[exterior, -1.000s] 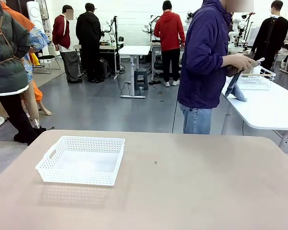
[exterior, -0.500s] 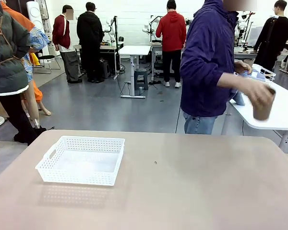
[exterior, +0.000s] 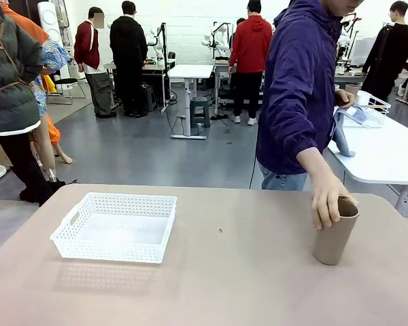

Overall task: Clean and organize the cups into the basket.
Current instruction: Pick up the Organizing basket and move it to the center of the table, then pick up the Reusable plastic cup from the right side of the table and place it inside the Organizing basket.

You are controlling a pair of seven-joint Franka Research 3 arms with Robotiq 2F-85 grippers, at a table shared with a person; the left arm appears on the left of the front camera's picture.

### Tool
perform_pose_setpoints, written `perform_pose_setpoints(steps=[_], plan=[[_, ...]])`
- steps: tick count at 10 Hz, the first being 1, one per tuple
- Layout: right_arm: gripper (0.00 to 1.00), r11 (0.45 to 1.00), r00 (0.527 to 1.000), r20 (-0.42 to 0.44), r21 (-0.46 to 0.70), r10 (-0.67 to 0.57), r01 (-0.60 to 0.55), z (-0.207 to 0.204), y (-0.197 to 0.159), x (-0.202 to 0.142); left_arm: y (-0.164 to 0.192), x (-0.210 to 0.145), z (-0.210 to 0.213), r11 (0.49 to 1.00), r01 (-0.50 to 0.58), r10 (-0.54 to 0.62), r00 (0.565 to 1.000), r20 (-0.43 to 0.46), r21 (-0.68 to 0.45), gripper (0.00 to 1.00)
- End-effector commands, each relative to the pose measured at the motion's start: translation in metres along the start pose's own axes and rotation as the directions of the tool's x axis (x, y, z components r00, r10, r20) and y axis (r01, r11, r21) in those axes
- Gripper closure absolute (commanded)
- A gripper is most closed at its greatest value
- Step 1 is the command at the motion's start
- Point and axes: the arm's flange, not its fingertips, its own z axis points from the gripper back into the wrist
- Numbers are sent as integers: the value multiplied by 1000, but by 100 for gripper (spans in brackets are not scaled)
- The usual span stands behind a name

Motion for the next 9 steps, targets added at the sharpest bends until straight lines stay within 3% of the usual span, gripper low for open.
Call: perform_pose_setpoints(steps=[1, 5, 6, 7, 9], plan=[[0, 1000, 1000, -4, 6, 11, -11, 1, -1, 0, -1, 1, 0, 1000, 6, -6, 1000, 8, -14, 0], [0, 1000, 1000, 0, 0, 0, 0, 0, 0, 0, 0, 0, 0, 1000, 0, 0, 1000, 0, 0, 0], [0, 984, 982, -49, 4, 180, -180, -12, 4, 4, -7, 8, -7, 996, 62, -59, 997, -41, 62, 0], [0, 933, 933, -13, -9, 360, -360, -24, 12, 8, -20, 12, -16, 988, 128, -123, 991, -60, 88, 0], [0, 788, 785, -91, 136, 613, -600, -47, 25, 21, -56, 7, -51, 914, 331, -294, 939, -179, 236, 0]])
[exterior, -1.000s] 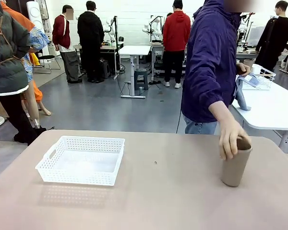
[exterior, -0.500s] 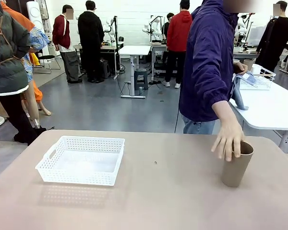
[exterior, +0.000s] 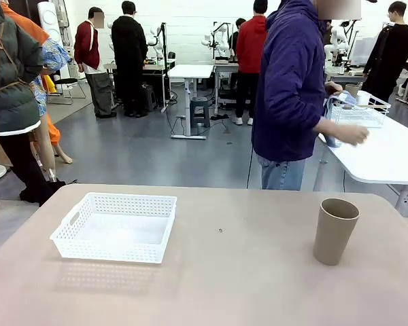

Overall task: Clean and organize the cups into the basket.
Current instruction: Pick up the Organizing basket and move it to the center of the table, then pick up the Reusable plastic cup from the right side of the table and place it inside the Organizing basket.

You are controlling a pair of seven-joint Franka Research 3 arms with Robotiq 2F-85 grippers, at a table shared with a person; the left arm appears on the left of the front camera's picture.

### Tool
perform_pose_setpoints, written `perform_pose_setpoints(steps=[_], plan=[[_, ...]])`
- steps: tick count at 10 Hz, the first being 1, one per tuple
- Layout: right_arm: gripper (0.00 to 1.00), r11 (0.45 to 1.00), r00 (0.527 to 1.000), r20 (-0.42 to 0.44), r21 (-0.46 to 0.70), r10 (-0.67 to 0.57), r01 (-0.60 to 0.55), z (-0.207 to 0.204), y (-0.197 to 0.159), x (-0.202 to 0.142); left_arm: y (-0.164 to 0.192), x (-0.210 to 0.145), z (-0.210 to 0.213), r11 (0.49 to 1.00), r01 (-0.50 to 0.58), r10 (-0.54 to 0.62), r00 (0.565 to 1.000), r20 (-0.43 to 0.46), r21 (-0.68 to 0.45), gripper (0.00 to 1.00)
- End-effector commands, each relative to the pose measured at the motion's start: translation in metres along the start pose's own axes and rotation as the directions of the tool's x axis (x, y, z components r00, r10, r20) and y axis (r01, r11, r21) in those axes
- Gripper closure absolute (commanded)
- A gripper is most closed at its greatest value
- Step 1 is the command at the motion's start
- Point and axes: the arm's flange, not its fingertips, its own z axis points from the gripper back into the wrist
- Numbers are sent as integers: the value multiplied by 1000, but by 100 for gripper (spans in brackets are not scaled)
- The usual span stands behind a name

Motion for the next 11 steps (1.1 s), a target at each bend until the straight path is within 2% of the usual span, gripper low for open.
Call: perform_pose_setpoints(steps=[1, 2, 3, 5, 6, 8, 9, 11], plan=[[0, 951, 959, -16, 135, 283, -278, -20, -10, 15, -38, 2, -32, 972, 179, -166, 982, -92, 155, 0], [0, 900, 924, -40, 248, 381, -360, -32, -14, 20, -58, 10, -53, 958, 206, -169, 967, -190, 197, 0], [0, 861, 891, -72, 302, 449, -410, -41, -17, 21, -71, 21, -72, 951, 195, -120, 948, -296, 238, 0], [0, 813, 851, -109, 381, 513, -441, -54, -26, 19, -84, 43, -121, 930, 133, 17, 916, -400, 343, 0], [0, 805, 838, -127, 385, 531, -452, -58, -32, 18, -84, 46, -146, 924, 112, 62, 899, -434, 364, 0], [0, 828, 857, -136, 370, 497, -421, -71, -45, 15, -82, 51, -192, 899, 103, 114, 884, -453, 426, 0], [0, 840, 865, -147, 362, 481, -405, -74, -50, 11, -74, 54, -211, 870, 83, 161, 884, -439, 485, 0], [0, 825, 859, -124, 375, 497, -423, -69, -37, 12, -52, 56, -238, 787, 89, 224, 882, -416, 611, 0]])
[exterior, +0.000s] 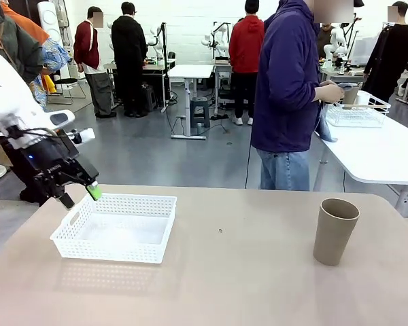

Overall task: Clean and organize the cups into the basket.
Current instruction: Pick up the Organizing basket and move it to the center of the table, then pick up the Reusable plastic cup from the right side of the table and place it inside the Organizing basket.

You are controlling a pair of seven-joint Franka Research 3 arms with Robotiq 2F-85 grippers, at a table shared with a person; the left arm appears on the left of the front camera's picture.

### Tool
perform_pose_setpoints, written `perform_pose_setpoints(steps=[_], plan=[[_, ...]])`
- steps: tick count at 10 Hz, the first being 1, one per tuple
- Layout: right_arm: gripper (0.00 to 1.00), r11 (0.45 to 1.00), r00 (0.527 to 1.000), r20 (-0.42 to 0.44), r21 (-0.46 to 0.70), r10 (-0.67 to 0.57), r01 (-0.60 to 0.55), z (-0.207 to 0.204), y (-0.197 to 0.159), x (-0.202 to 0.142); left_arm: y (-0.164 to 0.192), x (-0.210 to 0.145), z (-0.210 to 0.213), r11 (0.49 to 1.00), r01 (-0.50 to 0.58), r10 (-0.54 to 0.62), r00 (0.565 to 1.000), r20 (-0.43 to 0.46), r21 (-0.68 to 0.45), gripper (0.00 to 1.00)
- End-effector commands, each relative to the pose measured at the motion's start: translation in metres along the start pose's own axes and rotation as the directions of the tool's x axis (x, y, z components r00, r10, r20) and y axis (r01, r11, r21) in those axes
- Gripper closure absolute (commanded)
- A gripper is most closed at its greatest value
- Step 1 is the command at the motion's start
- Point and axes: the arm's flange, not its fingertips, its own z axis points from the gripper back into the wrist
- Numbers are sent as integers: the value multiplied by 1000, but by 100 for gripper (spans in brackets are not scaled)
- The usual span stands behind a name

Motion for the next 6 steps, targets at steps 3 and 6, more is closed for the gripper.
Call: perform_pose_setpoints(steps=[3, 6], plan=[[0, 1000, 1000, 5, -1, 19, -19, 2, 6, 5, 13, 7, -24, 960, -31, 10, 997, 73, 280, 0], [0, 1000, 1000, 5, -1, 19, -19, 2, 6, 5, 29, -1, -26, 911, -42, -28, 986, 163, 409, 0]])
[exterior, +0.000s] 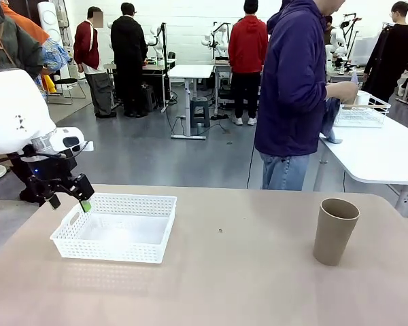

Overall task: Clean and organize the cups into the basket.
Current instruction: Pick up the Organizing basket and move it to the center of the table, then pick up the Reusable plastic cup from the right side of the table and place it inside the Organizing basket.

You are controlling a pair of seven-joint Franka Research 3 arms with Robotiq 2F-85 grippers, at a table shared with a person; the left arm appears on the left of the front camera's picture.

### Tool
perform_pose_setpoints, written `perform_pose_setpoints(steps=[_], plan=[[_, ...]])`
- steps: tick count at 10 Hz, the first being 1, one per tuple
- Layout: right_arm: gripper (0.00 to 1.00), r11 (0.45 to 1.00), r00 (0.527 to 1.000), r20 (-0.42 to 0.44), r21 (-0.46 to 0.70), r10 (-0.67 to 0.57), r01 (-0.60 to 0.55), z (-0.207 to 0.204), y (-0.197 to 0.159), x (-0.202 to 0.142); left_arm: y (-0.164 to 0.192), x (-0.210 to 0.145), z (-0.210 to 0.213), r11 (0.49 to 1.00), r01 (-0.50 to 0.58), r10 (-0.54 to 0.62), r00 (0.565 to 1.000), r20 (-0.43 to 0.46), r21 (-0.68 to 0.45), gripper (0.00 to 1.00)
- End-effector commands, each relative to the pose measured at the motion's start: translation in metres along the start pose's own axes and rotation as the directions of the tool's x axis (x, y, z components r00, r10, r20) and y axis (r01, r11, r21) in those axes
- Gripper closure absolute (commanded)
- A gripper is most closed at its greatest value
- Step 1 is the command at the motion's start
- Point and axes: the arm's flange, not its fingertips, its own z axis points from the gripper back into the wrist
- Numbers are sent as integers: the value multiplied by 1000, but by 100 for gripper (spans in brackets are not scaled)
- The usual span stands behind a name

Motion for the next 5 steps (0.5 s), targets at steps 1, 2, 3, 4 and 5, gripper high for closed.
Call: perform_pose_setpoints(steps=[1, 2, 3, 4, 5], plan=[[0, 1000, 1000, 4, 3, 9, -9, -1, 2, 2, 4, -17, 0, 999, -22, 20, 998, 52, 33, 0], [0, 1000, 1000, 4, 3, 9, -9, -1, 2, 2, 0, 0, 0, 1000, 0, 0, 1000, 0, 0, 0], [0, 1000, 1000, 4, 3, 9, -9, -1, 2, 2, 0, 0, 0, 1000, 0, 0, 1000, 0, 0, 0], [0, 1000, 1000, 4, 3, 9, -9, -1, 2, 2, 0, 0, 0, 1000, 0, 0, 1000, 0, 0, 0], [0, 1000, 1000, -1, 1, 0, 0, 0, 0, 0, 0, 0, 0, 1000, 0, 0, 1000, 0, 0, 0]])
